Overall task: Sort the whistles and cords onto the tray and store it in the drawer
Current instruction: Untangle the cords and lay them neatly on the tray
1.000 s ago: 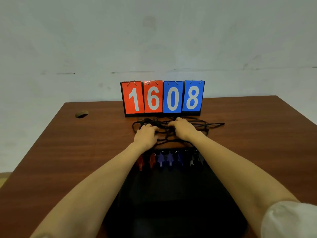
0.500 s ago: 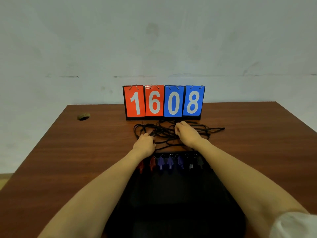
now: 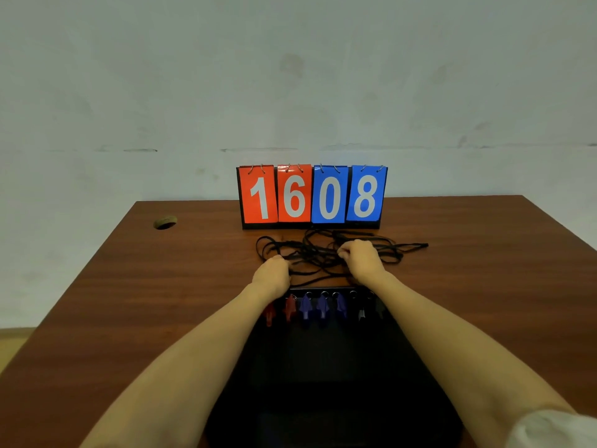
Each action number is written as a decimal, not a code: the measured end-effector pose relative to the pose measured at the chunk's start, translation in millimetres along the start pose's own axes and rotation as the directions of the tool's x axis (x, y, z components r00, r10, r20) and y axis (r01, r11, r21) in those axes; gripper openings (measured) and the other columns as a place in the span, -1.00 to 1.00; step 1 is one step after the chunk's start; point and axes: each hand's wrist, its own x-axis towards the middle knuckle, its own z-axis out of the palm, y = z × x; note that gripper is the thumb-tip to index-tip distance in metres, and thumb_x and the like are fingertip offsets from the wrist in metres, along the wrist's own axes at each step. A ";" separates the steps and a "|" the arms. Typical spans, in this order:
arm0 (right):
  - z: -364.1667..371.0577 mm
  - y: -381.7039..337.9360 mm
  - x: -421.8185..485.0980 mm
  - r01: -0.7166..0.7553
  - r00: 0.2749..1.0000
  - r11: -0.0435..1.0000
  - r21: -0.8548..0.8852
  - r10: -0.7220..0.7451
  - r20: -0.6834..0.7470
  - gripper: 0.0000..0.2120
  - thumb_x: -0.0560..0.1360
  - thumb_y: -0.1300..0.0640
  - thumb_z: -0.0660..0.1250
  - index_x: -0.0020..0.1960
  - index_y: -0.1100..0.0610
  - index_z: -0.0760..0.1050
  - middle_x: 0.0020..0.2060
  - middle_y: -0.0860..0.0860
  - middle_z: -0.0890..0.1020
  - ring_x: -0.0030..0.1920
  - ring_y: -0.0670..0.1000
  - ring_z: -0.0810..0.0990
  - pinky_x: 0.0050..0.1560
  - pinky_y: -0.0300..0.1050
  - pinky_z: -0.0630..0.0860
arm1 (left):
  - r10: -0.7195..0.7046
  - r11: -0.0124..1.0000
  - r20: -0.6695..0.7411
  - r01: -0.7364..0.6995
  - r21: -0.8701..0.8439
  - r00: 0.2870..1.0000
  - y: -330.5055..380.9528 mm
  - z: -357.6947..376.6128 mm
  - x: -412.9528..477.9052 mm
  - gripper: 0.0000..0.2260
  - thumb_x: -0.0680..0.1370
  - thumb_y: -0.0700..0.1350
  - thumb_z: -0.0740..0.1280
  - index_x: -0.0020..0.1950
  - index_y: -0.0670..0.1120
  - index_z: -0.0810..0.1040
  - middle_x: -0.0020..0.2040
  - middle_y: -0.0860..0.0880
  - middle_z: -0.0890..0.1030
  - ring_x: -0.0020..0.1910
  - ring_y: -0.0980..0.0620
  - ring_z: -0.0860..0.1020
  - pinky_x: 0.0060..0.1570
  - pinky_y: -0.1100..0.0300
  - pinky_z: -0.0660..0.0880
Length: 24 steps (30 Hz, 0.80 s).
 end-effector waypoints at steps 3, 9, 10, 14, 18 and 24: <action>-19.3 -2.8 -1.1 -0.015 0.995 0.984 0.178 0.033 -0.099 -0.77 0.60 0.26 0.20 0.16 0.26 0.58 0.10 0.17 0.64 0.12 0.16 0.59 0.17 0.03 0.52 | 0.004 1.000 0.034 -0.003 -0.020 0.999 -0.2 2.3 2.7 -0.68 0.58 -0.25 0.21 0.33 -0.23 0.45 0.37 -0.19 0.35 0.31 -0.19 0.40 0.31 0.03 0.38; -73.9 -35.5 -3.5 0.145 0.965 0.954 0.264 -0.077 -0.250 -0.75 0.57 0.34 0.20 0.20 0.19 0.52 0.11 0.12 0.59 0.09 0.05 0.56 0.18 -0.10 0.51 | -0.011 0.921 -0.224 -0.078 -0.383 0.974 48.7 -41.0 -5.0 -0.63 0.59 -0.15 0.25 0.40 -0.14 0.38 0.39 -0.16 0.31 0.31 -0.15 0.40 0.31 0.08 0.35; -82.9 -41.8 -4.8 0.185 0.958 0.948 0.258 -0.115 -0.263 -0.77 0.57 0.33 0.21 0.18 0.19 0.53 0.10 0.11 0.59 0.06 0.02 0.56 0.18 -0.11 0.52 | -0.015 0.880 -0.287 -0.123 -0.458 0.958 62.0 -53.8 -8.0 -0.61 0.60 -0.13 0.25 0.42 -0.13 0.34 0.40 -0.15 0.32 0.28 -0.14 0.43 0.29 0.09 0.36; -120.9 -68.6 -19.0 0.342 0.914 0.905 0.254 -0.258 -0.312 -0.80 0.56 0.30 0.23 0.13 0.17 0.55 0.08 0.06 0.60 0.00 -0.07 0.55 0.14 -0.21 0.51 | 0.056 0.729 -0.347 -0.275 -0.626 0.936 105.7 -102.2 -21.8 -0.61 0.61 -0.13 0.23 0.43 -0.15 0.33 0.34 -0.11 0.45 0.25 -0.06 0.47 0.25 0.13 0.40; -168.1 -93.2 -39.8 0.477 0.807 0.862 0.168 -0.355 -0.472 -0.80 0.56 0.34 0.22 0.12 0.22 0.56 0.04 0.08 0.59 -0.03 -0.09 0.52 -0.01 -0.42 0.45 | 0.019 0.701 -0.438 -0.324 -0.635 0.899 119.0 -135.3 -27.4 -0.82 0.62 -0.14 0.18 0.00 -0.20 0.52 -0.12 -0.11 0.58 -0.35 0.09 0.45 -0.35 0.40 0.41; -234.2 -101.4 -63.6 0.535 0.577 0.845 0.026 -0.342 -0.742 -0.78 0.57 0.31 0.23 0.19 0.24 0.53 0.10 0.13 0.56 0.02 0.03 0.59 0.08 -0.23 0.49 | -0.077 0.727 -0.522 -0.310 -0.612 0.850 107.4 -176.0 -50.0 -0.82 0.61 -0.23 0.19 0.05 -0.26 0.56 -0.14 -0.12 0.55 -0.38 0.13 0.44 -0.47 0.46 0.37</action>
